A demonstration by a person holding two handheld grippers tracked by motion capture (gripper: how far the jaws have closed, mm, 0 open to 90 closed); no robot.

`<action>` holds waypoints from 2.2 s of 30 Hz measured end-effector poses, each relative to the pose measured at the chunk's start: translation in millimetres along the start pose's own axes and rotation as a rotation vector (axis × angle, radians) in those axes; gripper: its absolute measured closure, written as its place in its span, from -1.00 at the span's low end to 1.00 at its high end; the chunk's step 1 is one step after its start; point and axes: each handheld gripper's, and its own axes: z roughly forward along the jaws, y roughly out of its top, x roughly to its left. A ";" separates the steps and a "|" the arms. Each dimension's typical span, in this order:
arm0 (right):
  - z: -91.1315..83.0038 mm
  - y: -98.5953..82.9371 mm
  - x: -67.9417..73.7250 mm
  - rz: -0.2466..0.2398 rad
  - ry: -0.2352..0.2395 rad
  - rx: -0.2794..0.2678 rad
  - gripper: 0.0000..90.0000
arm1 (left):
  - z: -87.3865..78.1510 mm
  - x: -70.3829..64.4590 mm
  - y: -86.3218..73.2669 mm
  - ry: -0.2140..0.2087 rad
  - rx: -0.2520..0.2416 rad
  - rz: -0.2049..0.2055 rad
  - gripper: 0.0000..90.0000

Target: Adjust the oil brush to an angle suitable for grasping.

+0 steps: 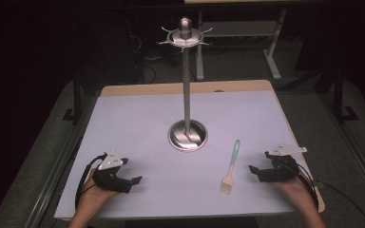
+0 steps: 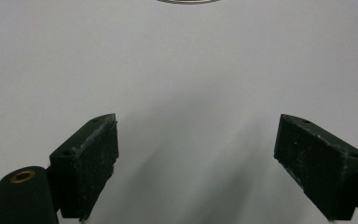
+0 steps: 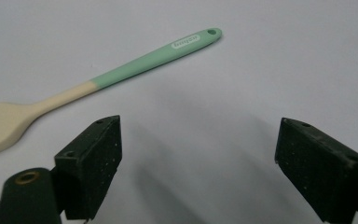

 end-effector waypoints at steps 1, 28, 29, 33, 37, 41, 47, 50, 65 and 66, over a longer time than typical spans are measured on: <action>-0.9 0.1 -0.8 0.011 0.005 -0.005 -0.61 | -0.5 -0.3 -0.5 -0.003 -0.004 -0.008 -0.71; 9.5 43.1 -8.1 -0.013 0.007 -0.042 0.96 | -4.6 -2.0 -2.4 -0.028 -0.024 -0.046 -0.69; 11.4 45.8 -8.1 -0.015 0.008 -0.049 0.99 | -4.8 -1.6 -2.4 -0.028 -0.024 -0.042 -0.69; 24.9 59.2 -10.2 -0.031 -0.016 -0.017 1.00 | -3.3 -0.1 -3.3 -0.035 -0.023 -0.055 -0.68; 37.1 64.6 -15.7 -0.007 0.011 -0.019 1.00 | -4.4 1.7 -2.7 -0.033 -0.021 -0.045 -0.68; 43.8 69.1 -18.8 0.001 0.025 -0.023 1.00 | -3.6 1.5 -2.8 -0.036 -0.030 -0.064 -0.68; 55.6 66.5 -18.8 0.004 0.023 0.005 1.00 | -3.8 0.8 -2.9 -0.043 -0.027 -0.046 -0.68; 63.1 62.5 -18.3 -0.013 0.026 0.035 1.00 | -3.8 1.7 -3.6 -0.035 -0.028 -0.051 -0.68; 68.7 60.0 -15.0 -0.005 0.062 0.043 1.00 | -2.3 1.0 -4.2 -0.041 -0.028 -0.057 -0.68; 68.7 60.0 -15.0 -0.005 0.062 0.043 1.00 | -2.3 1.0 -4.2 -0.041 -0.028 -0.057 -0.68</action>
